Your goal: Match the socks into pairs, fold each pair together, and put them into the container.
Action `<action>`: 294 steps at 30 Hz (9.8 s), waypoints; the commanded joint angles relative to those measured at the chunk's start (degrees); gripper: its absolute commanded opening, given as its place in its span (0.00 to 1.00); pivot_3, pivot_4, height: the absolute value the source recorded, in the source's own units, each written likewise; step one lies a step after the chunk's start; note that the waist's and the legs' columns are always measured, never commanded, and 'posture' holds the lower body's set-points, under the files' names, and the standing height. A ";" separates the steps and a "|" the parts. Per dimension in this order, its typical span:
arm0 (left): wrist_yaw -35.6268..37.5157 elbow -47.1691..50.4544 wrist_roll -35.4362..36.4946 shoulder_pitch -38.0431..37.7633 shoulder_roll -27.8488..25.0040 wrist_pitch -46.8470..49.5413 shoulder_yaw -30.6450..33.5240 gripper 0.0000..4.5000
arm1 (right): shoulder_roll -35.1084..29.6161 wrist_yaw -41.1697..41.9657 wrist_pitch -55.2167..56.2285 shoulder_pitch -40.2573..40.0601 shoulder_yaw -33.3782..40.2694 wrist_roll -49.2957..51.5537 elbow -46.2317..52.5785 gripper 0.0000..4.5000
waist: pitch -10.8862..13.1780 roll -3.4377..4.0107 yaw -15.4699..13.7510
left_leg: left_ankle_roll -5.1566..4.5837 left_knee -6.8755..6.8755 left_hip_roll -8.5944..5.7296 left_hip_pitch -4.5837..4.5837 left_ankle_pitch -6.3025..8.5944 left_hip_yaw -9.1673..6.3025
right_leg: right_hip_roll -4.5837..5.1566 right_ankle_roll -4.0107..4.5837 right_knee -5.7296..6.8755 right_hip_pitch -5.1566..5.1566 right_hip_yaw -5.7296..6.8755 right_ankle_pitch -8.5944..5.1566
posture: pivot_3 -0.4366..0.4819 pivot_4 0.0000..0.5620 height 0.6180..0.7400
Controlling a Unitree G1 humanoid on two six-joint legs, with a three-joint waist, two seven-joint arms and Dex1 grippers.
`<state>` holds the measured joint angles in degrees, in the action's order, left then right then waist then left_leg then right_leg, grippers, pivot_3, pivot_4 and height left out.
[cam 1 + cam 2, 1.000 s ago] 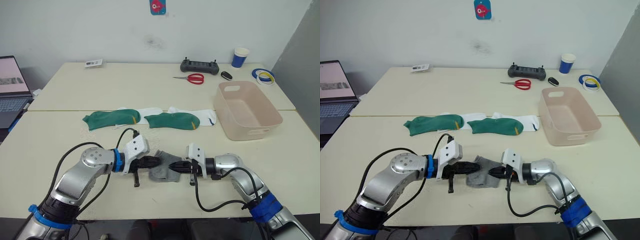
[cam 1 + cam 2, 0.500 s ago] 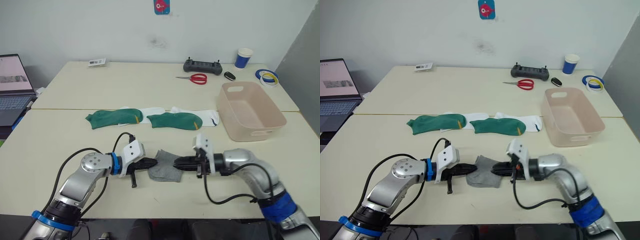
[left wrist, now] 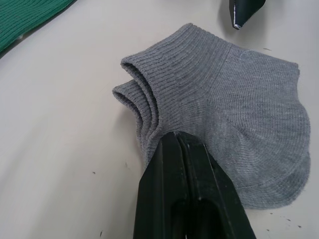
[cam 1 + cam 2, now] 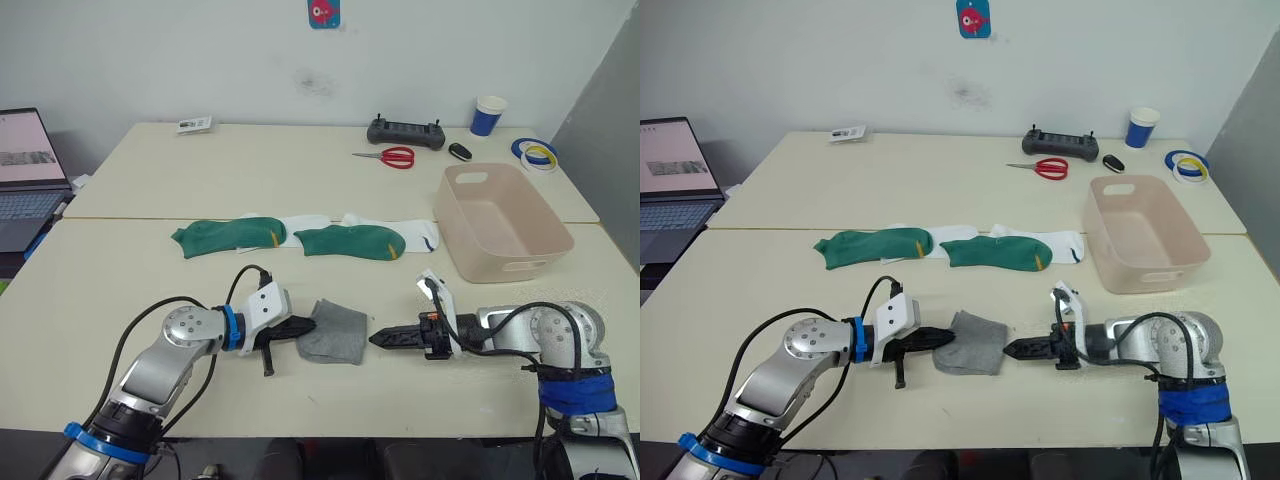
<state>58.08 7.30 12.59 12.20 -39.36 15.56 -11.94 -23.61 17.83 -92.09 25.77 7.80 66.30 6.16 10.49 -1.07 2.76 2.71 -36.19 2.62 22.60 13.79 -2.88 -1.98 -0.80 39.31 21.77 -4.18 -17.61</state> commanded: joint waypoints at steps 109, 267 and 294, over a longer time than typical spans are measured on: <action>-2.78 21.46 28.16 10.89 -5.96 22.13 18.57 1.00 | -22.31 -5.67 25.38 8.32 -1.17 16.27 10.17 0.00 | 0.21 0.05 -0.02 | -0.05 0.12 0.09 0.64 0.01 -0.04 | -0.11 -0.02 -0.30 0.58 0.06 0.00 | 0.48 0.27 1.00; -12.56 9.93 31.10 14.46 -15.41 39.90 39.97 0.00 | -0.26 30.51 65.49 6.52 -15.71 -46.46 8.46 1.00 | 0.35 -0.10 0.30 | 0.30 -0.60 0.01 0.34 -0.16 -0.19 | 0.04 -0.15 0.65 0.36 0.15 0.08 | 0.48 0.27 1.00; -21.74 25.66 24.86 0.74 4.73 32.82 11.40 0.59 | -9.62 31.22 67.82 0.82 -13.69 -49.25 7.16 1.00 | 0.37 -0.14 -0.74 | 0.30 -0.61 0.04 0.35 -0.16 -0.11 | 0.07 -0.10 0.62 0.39 0.01 0.08 | 0.48 0.27 1.00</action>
<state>34.63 31.09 36.53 12.88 -32.85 49.52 -4.26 -31.70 47.89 -25.36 26.49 -7.76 16.95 11.55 10.86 -1.21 2.02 3.00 -36.79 2.66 22.96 13.63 -2.99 -1.91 -0.90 39.93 22.16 -4.17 -17.53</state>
